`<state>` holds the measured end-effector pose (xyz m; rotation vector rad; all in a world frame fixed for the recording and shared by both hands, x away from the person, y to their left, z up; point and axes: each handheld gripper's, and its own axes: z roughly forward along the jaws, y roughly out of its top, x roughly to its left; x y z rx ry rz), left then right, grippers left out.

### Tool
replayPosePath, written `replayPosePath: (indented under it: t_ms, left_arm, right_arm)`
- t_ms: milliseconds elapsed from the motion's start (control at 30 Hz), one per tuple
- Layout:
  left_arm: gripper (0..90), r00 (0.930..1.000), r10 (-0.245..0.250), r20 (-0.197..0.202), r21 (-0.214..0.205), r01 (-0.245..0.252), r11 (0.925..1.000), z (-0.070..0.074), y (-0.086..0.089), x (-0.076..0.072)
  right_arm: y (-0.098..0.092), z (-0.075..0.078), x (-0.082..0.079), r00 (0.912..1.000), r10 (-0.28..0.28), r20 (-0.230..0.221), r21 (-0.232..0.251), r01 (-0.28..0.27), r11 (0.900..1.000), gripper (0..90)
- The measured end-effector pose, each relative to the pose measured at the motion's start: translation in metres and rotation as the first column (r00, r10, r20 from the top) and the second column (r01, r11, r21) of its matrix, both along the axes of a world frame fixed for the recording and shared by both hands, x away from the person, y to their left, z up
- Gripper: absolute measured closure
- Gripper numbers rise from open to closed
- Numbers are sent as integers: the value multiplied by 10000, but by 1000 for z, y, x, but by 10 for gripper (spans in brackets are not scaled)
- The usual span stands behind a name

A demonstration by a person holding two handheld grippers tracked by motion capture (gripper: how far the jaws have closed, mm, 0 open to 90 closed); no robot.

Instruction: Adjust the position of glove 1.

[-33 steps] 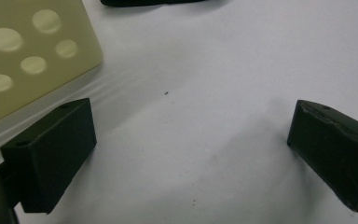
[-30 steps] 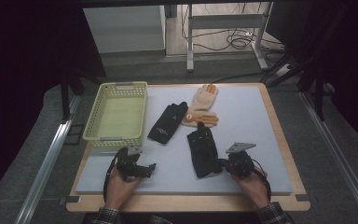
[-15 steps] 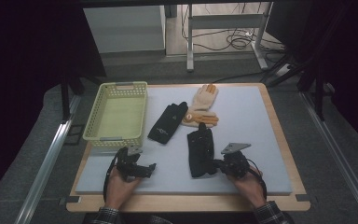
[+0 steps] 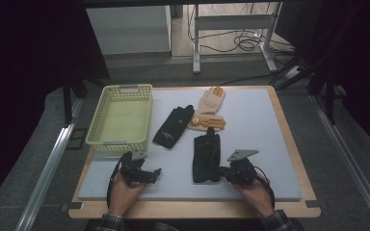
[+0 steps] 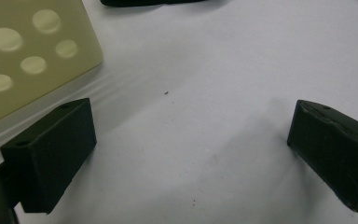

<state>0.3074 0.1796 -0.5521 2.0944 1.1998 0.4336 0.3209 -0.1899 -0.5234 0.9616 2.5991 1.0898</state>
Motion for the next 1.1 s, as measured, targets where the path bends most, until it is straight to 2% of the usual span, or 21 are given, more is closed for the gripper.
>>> replayPosePath:
  t_ms: [100, 133, 367, 433, 500, 533, 567, 633, 733, 767, 800, 833, 867, 900, 1100]
  left_arm:
    - [14, 10000, -1, 7, 9, 0, 10000, 0, 0, 0]
    - [15, 10000, 1, 5, 3, -1, 10000, 0, 0, 0]
    - [15, 10000, -3, 2, 6, 3, 10000, 0, 0, 0]
    - [15, 10000, -3, 1, 4, 3, 10000, 0, 0, 0]
    - [14, 10000, -3, 1, 6, 3, 10000, 0, 0, 0]
    - [15, 10000, -3, 1, 6, 3, 10000, 0, 0, 0]
    - [15, 10000, 0, -11, 20, 0, 10000, 0, 0, 0]
    - [15, 10000, -1, -9, 24, 1, 10000, 0, 0, 0]
    - [15, 10000, -2, -6, 19, 2, 10000, 0, 0, 0]
    - [15, 10000, -5, 4, 9, 5, 10000, 0, 0, 0]
    - [15, 10000, -5, 4, 9, 5, 10000, 0, 0, 0]
    - [15, 10000, -4, -7, 26, 4, 10000, 0, 0, 0]
    - [15, 10000, -4, -7, 26, 4, 10000, 0, 0, 0]
    - [15, 10000, -4, -6, 25, 4, 10000, 0, 0, 0]
    - [15, 10000, -10, 0, -3, 10, 10000, 0, 0, 0]
  right_arm:
    - [5, 0, -2, 9999, 141, 54, -37, -141, 9999, 816]
    - [7, 1, -2, 9996, 189, 190, -202, -186, 9996, 813]
    - [-9, 8, 11, 9985, -447, 315, -100, 451, 9989, 754]
    - [-10, 10, 14, 9982, -514, 321, -33, 515, 9987, 738]
    - [-7, 15, 27, 9977, -584, 350, 76, 582, 9983, 685]
    - [-7, 15, 27, 9977, -584, 350, 76, 582, 9983, 685]
    - [0, 19, 37, 9977, -579, 361, 157, 574, 9982, 652]
    - [8, 21, 45, 9983, -501, 295, 214, 495, 9985, 610]
    - [18, 23, 53, 9983, -474, 336, 254, 466, 9986, 589]
    - [28, 26, 61, 9983, -429, 404, 236, 420, 9988, 562]
    - [28, 26, 61, 9983, -429, 404, 236, 420, 9988, 562]
    - [39, 28, 68, 9987, -296, 425, 276, 284, 9992, 521]
    - [39, 28, 68, 9987, -296, 425, 276, 284, 9992, 521]
    - [52, 30, 75, 9987, -208, 470, 189, 200, 9996, 490]
    - [89, 32, 97, 9987, 48, 513, 90, -53, 9999, 463]
